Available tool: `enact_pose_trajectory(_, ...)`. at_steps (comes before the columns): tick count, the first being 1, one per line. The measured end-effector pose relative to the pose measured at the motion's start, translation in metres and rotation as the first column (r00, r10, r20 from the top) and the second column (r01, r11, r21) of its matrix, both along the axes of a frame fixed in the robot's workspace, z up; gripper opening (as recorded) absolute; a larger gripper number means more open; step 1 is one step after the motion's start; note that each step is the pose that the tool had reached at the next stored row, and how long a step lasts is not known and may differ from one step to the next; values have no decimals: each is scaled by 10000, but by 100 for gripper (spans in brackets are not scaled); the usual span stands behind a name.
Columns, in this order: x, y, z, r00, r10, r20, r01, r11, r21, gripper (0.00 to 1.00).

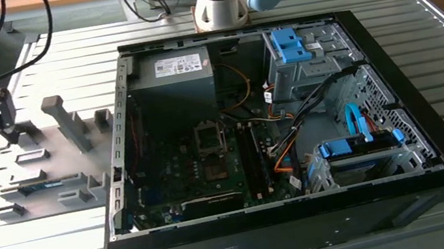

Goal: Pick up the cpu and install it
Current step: 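Pick up the cpu and move it towards the insertion slot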

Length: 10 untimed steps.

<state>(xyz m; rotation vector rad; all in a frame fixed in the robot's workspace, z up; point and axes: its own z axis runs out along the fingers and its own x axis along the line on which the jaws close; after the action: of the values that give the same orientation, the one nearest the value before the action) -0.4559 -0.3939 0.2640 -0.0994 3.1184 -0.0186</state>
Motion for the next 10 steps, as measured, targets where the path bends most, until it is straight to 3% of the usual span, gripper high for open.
enact_pose_trajectory(10, 0, 0, 118, 10000, 0, 1, 0, 10000, 0, 47)
